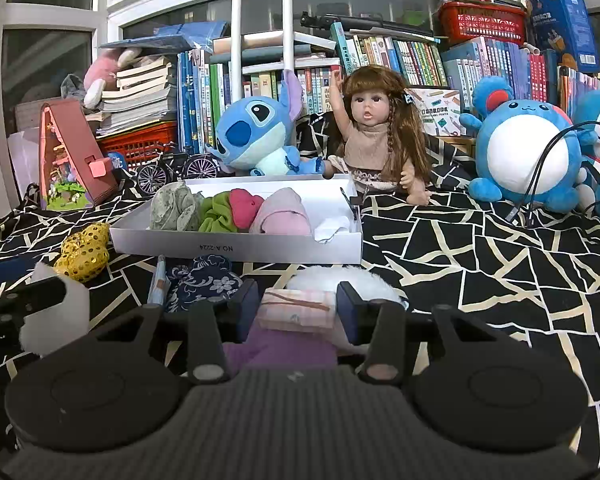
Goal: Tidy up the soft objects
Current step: 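Lift and carry the foam block and pink cloth with both tools to the box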
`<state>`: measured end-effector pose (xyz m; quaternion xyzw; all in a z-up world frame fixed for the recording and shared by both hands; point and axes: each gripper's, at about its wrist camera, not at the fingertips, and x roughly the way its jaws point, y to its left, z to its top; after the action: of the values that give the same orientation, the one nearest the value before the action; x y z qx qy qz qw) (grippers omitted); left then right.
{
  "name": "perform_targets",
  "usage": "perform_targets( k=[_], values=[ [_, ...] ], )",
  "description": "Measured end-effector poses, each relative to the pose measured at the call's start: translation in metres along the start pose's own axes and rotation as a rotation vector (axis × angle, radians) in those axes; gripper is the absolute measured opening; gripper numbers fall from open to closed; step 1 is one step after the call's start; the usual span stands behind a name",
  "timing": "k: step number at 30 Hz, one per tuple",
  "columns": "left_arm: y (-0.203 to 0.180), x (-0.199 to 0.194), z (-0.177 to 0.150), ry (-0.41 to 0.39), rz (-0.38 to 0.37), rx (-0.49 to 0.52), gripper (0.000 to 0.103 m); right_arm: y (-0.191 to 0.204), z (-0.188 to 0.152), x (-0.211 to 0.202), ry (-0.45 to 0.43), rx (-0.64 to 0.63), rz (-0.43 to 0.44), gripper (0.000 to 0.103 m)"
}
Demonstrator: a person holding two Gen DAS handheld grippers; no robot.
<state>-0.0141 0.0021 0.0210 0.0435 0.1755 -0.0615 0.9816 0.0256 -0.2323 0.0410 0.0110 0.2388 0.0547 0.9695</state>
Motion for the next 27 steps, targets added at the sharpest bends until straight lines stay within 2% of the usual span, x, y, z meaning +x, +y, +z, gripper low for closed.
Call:
perform_targets(
  k=[3, 10, 14, 17, 23, 27],
  values=[
    [0.007, -0.004, -0.005, 0.033, 0.023, 0.016, 0.065, 0.0, 0.0, 0.0, 0.0, -0.002, -0.001, 0.049],
    [0.023, -0.017, -0.009, 0.035, 0.021, 0.018, 0.068, 0.0, 0.001, 0.0, 0.001, 0.004, 0.0, 0.05],
    [0.026, -0.022, -0.005, 0.037, -0.085, -0.006, 0.075, 0.001, 0.0, 0.0, 0.001, 0.005, 0.001, 0.05],
    [0.02, -0.018, -0.003, 0.06, -0.158, 0.05, 0.075, 0.003, 0.0, 0.0, 0.004, -0.002, 0.0, 0.05],
    [0.009, 0.007, -0.001, 0.148, -0.116, 0.162, 0.071, 0.003, 0.001, -0.001, 0.0, -0.002, 0.002, 0.05],
    [0.009, 0.01, 0.0, 0.142, -0.131, 0.157, 0.067, 0.003, 0.001, -0.001, 0.0, -0.001, 0.002, 0.05]
  ],
)
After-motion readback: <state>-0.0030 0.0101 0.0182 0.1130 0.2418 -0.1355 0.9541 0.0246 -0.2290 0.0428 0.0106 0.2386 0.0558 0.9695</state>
